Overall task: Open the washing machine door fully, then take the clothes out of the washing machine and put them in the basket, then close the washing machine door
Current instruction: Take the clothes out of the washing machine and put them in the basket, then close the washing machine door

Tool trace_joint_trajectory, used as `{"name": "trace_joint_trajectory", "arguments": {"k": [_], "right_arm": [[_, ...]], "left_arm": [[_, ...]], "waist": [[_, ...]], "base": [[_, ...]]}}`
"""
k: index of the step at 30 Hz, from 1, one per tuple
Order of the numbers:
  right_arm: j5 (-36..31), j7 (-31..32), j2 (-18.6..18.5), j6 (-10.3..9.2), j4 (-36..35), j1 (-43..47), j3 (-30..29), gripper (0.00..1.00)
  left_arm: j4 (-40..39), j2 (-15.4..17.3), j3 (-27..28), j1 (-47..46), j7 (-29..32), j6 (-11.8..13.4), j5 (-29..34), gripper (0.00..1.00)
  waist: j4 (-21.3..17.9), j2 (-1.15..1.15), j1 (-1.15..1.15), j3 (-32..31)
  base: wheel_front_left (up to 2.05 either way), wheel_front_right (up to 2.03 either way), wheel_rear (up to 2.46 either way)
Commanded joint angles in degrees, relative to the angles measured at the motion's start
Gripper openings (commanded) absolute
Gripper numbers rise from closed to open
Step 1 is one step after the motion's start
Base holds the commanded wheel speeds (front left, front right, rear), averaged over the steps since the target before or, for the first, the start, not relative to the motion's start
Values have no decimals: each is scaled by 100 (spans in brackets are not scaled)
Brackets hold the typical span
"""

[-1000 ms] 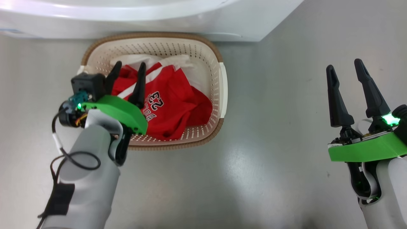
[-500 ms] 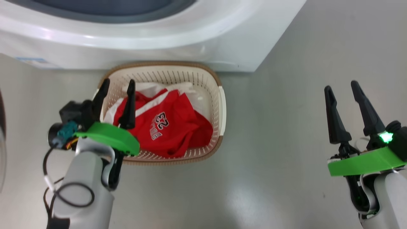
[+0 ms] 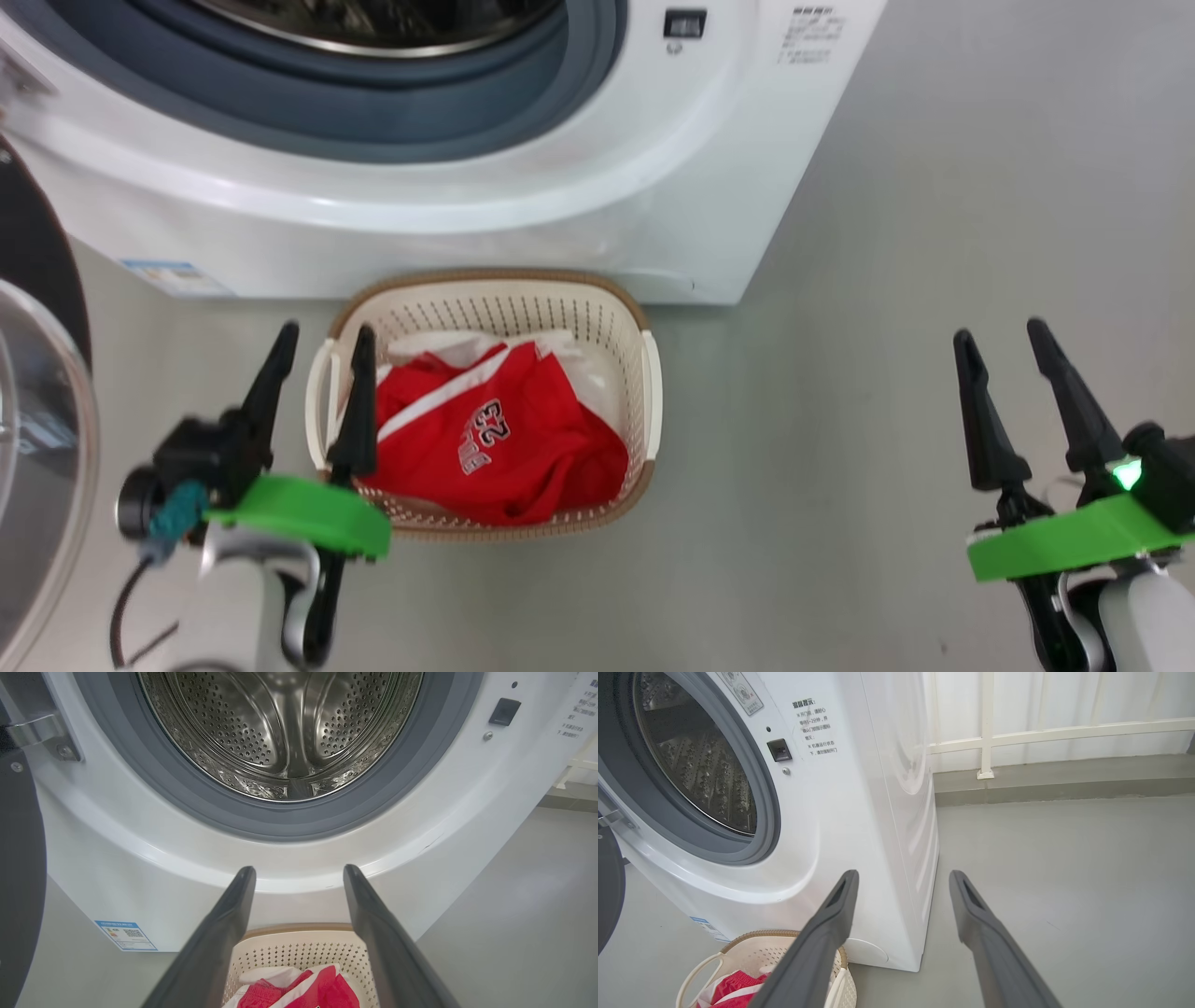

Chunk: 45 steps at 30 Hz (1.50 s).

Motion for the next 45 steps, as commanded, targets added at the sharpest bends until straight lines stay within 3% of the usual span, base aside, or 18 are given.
{"name": "trace_joint_trajectory", "arguments": {"k": [1, 27, 45], "right_arm": [[37, -37, -29, 42, -114, 126, 91, 100], [74, -37, 72, 42, -148, 1403, -162, 100], [59, -37, 140, 42, -231, 1633, -289, 100]], "left_arm": [[-217, 159, 208, 201, -28, -32, 62, 100], [-1677, 147, 701, 2476, -28, -32, 165, 100], [-2053, 147, 703, 2862, -28, 41, 70, 100]], "waist": [[8, 0, 0, -284], [0, 0, 0, -1708], [3, 0, 0, -1828]], "base": [[0, 0, 0], [0, 0, 0], [0, 0, 0]]}}
